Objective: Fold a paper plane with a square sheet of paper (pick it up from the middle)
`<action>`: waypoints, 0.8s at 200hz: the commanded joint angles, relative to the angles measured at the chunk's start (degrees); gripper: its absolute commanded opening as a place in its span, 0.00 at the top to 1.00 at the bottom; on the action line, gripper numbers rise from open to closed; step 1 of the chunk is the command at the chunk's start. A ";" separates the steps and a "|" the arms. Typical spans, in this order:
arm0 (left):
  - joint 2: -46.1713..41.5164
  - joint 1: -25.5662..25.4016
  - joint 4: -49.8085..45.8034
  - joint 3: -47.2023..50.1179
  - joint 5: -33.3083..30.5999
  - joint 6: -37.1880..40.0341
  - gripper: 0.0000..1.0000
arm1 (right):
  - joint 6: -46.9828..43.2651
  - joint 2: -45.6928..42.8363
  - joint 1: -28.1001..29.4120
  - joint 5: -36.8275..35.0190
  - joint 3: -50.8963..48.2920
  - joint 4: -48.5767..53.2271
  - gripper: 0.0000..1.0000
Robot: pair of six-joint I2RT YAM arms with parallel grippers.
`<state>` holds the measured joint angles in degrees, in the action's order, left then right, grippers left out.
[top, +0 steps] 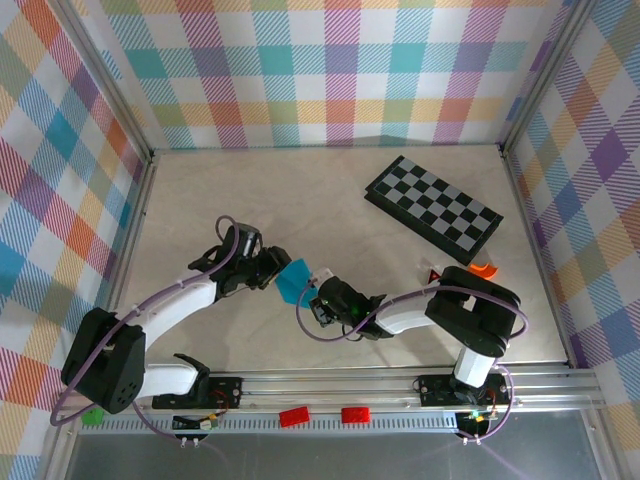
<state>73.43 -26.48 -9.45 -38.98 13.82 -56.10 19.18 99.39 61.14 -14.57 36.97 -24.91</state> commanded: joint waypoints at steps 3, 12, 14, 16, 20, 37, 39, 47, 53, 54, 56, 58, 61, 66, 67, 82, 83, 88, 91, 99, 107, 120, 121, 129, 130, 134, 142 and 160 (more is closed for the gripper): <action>-1.47 0.02 3.47 3.02 4.06 0.72 0.61 | 2.01 0.54 -1.36 5.62 -1.52 0.15 0.85; -2.31 0.01 3.57 3.83 4.13 0.79 0.66 | 2.38 0.67 -2.03 7.08 -1.65 -0.38 0.87; -2.54 -0.02 3.61 3.98 4.07 0.81 0.68 | 2.45 0.68 -2.16 7.44 -1.64 -0.40 0.87; -2.80 -0.01 3.64 4.13 3.99 0.81 0.69 | 2.55 0.68 -2.28 7.64 -1.64 -0.51 0.87; -3.24 0.01 3.72 4.59 3.87 0.82 0.71 | 2.89 0.80 -2.54 8.08 -1.64 -0.71 0.87; -5.13 -0.04 4.34 6.42 3.25 0.81 0.78 | 3.59 0.97 -3.51 10.26 -1.82 -1.67 0.89; -5.27 -0.04 4.53 6.63 3.23 0.75 0.79 | 3.72 1.04 -3.60 10.61 -1.82 -1.73 0.89; -5.87 0.00 5.36 7.30 3.37 0.64 0.82 | 3.97 1.15 -3.83 11.38 -1.73 -1.99 0.89; -6.09 -0.03 5.92 7.76 3.61 0.55 0.84 | 4.26 1.15 -3.94 11.85 -1.64 -1.98 0.89; -6.10 -0.04 6.06 7.86 3.68 0.55 0.84 | 4.32 1.15 -4.02 11.89 -1.69 -1.90 0.89; -6.17 -0.06 6.34 8.04 3.82 0.55 0.84 | 4.41 1.15 -4.13 12.10 -1.65 -1.88 0.90; -6.16 -0.04 6.61 8.18 4.01 0.59 0.85 | 4.56 1.20 -4.18 12.32 -1.58 -1.94 0.90; -6.19 -0.06 7.10 8.39 4.28 0.55 0.86 | 4.74 1.22 -4.31 12.64 -1.55 -1.98 0.90; -6.15 -0.06 7.88 8.71 4.87 0.59 0.87 | 4.94 1.18 -4.46 13.44 -1.52 -2.06 0.90; -6.13 -0.06 8.05 8.77 4.93 0.57 0.87 | 5.01 1.17 -4.50 13.61 -1.49 -2.07 0.90; -5.30 -0.13 11.03 9.59 7.02 0.46 0.90 | 6.41 1.33 -5.56 15.78 -0.92 -1.44 0.90; -5.22 -0.14 11.25 9.61 7.14 0.46 0.90 | 6.53 1.38 -5.62 15.96 -0.88 -1.36 0.90; -4.79 -0.15 12.44 9.86 7.91 0.46 0.91 | 7.09 1.44 -6.07 17.01 -0.72 -1.29 0.90; -4.52 -0.23 13.12 10.05 8.30 0.51 0.92 | 7.47 1.50 -6.32 17.55 -0.63 -1.26 0.90; -3.75 -0.39 14.49 10.22 8.98 0.49 0.92 | 8.52 1.67 -7.01 18.89 -0.51 -1.26 0.90; -2.95 -0.41 15.61 10.39 9.32 0.09 0.93 | 9.52 1.85 -7.55 20.06 -0.20 -1.20 0.90; -1.52 -0.50 18.79 11.01 10.17 -0.65 0.93 | 11.07 2.17 -8.16 21.98 0.23 -0.95 0.90; -1.35 -0.50 19.00 11.02 10.21 -0.67 0.94 | 11.15 2.19 -8.20 22.14 0.26 -0.98 0.90; -0.20 -0.50 20.75 11.12 10.79 -1.07 0.94 | 11.95 2.25 -8.40 23.11 0.33 -1.29 0.91; -0.03 -0.50 20.99 11.08 10.87 -1.09 0.94 | 12.07 2.27 -8.40 23.23 0.35 -1.38 0.91; 0.54 -0.50 21.91 11.12 11.03 -1.33 0.94 | 12.50 2.29 -8.49 23.71 0.38 -1.64 0.91; 1.78 -0.59 23.75 11.03 11.52 -1.83 0.94 | 13.51 2.38 -8.74 24.70 0.34 -2.05 0.90; 4.58 -0.68 28.05 10.95 11.77 -3.17 0.94 | 14.92 3.14 -9.35 26.46 0.47 -2.94 0.90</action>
<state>75.33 -26.61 10.02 -28.36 23.40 -57.30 30.15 100.44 52.29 6.63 36.77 -27.51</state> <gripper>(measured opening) 0.064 0.097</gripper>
